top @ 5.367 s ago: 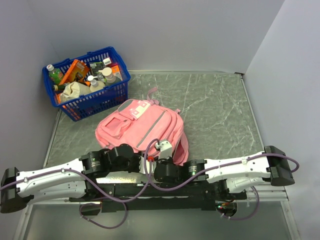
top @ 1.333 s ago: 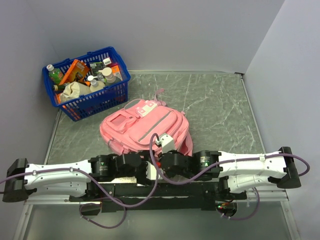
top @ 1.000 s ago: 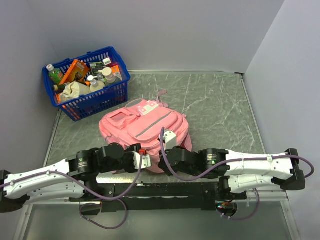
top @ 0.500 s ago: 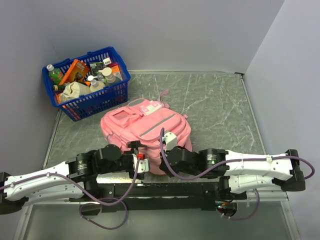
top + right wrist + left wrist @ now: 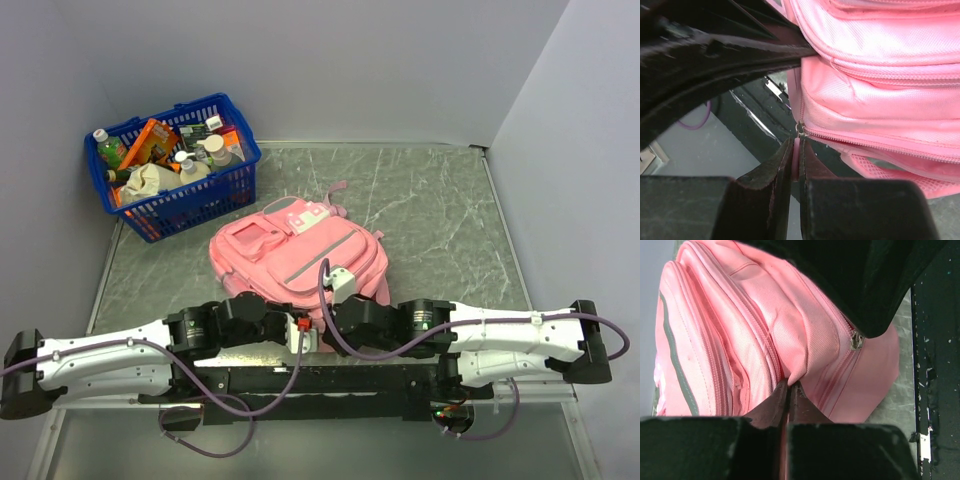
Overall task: Pack the student bag
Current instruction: Zip the student bag at the center of the board.
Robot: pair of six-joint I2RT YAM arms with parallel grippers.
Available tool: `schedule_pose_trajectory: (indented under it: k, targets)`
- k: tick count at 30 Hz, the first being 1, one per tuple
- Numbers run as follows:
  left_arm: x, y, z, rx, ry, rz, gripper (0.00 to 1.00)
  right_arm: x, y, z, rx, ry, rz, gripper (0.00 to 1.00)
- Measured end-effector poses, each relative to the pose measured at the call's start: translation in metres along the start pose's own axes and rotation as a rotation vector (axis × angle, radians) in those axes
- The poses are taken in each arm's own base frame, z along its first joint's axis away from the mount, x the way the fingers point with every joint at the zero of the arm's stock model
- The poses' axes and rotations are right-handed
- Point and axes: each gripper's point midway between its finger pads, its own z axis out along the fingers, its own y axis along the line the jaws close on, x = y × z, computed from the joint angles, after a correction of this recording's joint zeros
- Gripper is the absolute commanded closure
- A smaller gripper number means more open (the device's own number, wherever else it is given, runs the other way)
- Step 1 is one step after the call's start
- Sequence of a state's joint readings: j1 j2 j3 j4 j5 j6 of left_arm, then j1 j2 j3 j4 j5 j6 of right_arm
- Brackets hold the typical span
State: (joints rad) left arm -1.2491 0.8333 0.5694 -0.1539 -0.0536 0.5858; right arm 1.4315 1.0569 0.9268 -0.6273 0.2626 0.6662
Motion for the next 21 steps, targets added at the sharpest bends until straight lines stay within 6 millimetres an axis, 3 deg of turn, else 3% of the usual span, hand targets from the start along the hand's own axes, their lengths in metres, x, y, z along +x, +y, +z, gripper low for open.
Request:
schedule_pose_trajectory:
  k: [2, 3, 4, 5, 9, 13, 21]
  targets:
    - [-0.002, 0.001, -0.002, -0.002, -0.004, -0.001, 0.65, 0.0, 0.0, -0.002, -0.006, -0.006, 0.007, 1.0]
    - [-0.003, 0.002, -0.005, -0.005, -0.003, -0.007, 0.41, -0.001, 0.0, -0.003, -0.012, -0.012, 0.011, 1.0]
    - [-0.005, 0.004, -0.009, -0.01, -0.008, -0.015, 0.29, -0.002, 0.0, -0.004, -0.018, -0.02, 0.017, 1.0]
    - [-0.01, 0.007, -0.015, -0.016, -0.024, -0.027, 0.02, -0.003, 0.0, -0.005, -0.02, -0.028, 0.02, 1.0]
    - [-0.022, 0.012, -0.041, -0.046, -0.086, -0.052, 0.04, -0.013, 0.004, -0.009, -0.042, -0.077, 0.043, 1.0]
    - [-0.025, 0.042, -0.053, -0.188, -0.096, -0.063, 0.03, -0.002, 0.003, -0.007, -0.049, -0.037, 0.039, 1.0]
    - [-0.015, 0.042, -0.033, -0.184, -0.029, -0.023, 0.04, 0.01, 0.009, -0.009, -0.085, 0.015, 0.035, 1.0]
